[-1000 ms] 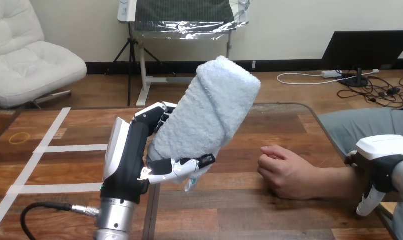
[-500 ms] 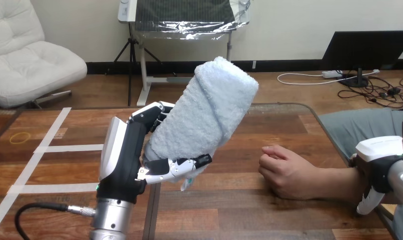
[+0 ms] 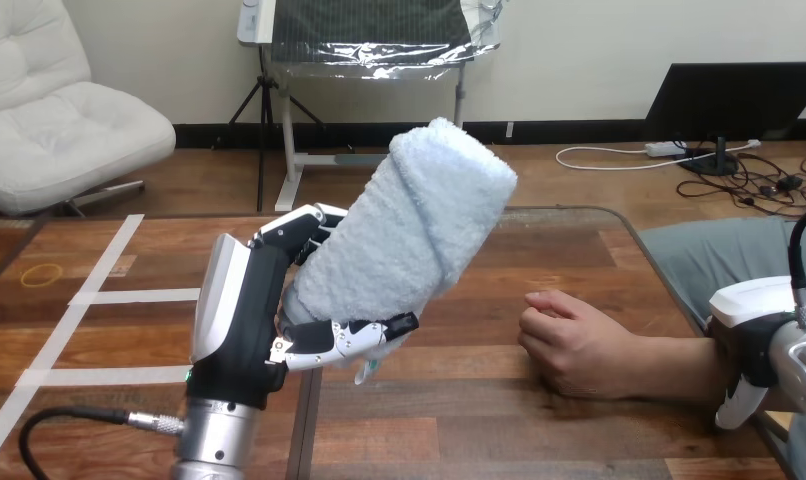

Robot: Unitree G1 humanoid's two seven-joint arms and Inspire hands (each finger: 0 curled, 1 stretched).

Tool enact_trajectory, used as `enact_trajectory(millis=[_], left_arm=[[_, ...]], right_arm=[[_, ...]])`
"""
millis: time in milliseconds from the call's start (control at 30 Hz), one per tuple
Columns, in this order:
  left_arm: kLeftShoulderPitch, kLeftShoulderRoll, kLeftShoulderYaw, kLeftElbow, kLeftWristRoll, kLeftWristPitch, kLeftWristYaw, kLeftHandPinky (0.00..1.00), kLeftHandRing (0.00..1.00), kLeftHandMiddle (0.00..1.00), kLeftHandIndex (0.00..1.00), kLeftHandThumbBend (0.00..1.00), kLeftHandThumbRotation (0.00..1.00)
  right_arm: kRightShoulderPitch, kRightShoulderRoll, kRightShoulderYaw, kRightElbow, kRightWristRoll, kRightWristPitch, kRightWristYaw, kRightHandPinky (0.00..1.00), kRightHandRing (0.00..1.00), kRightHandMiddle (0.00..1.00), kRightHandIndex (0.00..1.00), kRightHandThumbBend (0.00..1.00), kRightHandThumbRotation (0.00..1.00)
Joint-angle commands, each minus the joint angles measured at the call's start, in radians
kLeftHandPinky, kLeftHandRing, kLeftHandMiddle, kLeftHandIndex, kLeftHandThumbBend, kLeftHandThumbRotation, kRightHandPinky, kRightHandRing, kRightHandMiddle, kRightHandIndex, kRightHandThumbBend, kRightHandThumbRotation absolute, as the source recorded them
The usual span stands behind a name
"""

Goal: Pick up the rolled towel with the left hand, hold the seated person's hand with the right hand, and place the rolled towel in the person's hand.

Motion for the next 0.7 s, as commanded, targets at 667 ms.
enact_trajectory(millis=[667], left_arm=[[-0.048,0.034,0.027,0.02,-0.033,-0.032,-0.014,0.39,0.41,0.47,0.55,0.53,0.0]], right_arm=[[-0.105,0.037,0.053,0.128,0.041,-0.029,-0.029,0.68,0.75,0.79,0.83,0.6,0.26]])
